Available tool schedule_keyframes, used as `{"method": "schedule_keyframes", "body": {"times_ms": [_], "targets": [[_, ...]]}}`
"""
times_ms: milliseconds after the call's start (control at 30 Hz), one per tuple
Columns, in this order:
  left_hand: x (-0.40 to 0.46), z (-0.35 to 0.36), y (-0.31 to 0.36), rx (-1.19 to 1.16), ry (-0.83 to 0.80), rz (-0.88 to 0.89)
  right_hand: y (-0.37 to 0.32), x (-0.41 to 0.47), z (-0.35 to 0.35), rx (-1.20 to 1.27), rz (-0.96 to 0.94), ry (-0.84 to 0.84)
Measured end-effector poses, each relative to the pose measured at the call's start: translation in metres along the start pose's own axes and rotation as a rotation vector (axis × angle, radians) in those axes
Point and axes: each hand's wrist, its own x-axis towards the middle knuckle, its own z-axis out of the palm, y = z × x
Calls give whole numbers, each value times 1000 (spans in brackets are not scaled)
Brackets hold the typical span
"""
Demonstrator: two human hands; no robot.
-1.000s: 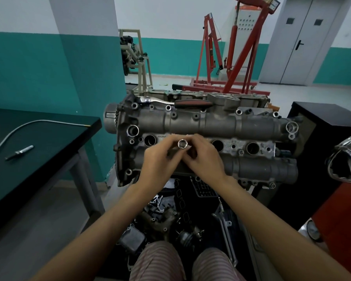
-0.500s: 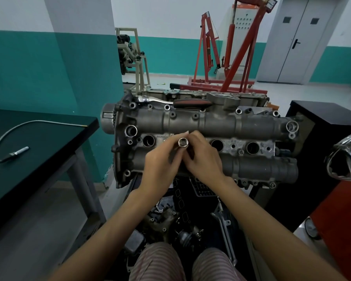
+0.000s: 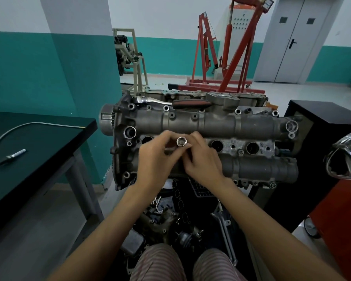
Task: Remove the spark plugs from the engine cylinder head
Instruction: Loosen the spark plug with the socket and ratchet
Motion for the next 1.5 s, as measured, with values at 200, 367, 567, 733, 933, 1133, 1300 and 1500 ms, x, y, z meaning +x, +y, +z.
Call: {"method": "schedule_keyframes", "body": {"times_ms": [200,367,567,733,933,1133,1300,1500], "targets": [[4,1,4,58,-129,69,-1,1,0,112,117,93],[-6,4,1,-17,-90,66,-2,-3,-3,36,-39,68],[9,0,4,140,-19,41,1,2,2,69,161,75],[-11,2,-3,36,-132,148,-1,-4,-2,62,-33,98],[1,3,3,48,46,19,-1,-4,0,15,-6,59],[-8,5,-2,61,-111,99,-2,-2,-1,58,55,98],[-12,7,-4,35,30,30,-4,-5,-3,-7,-75,71],[1,5,1,86,-28,33,-2,-2,0,61,116,89]]}}
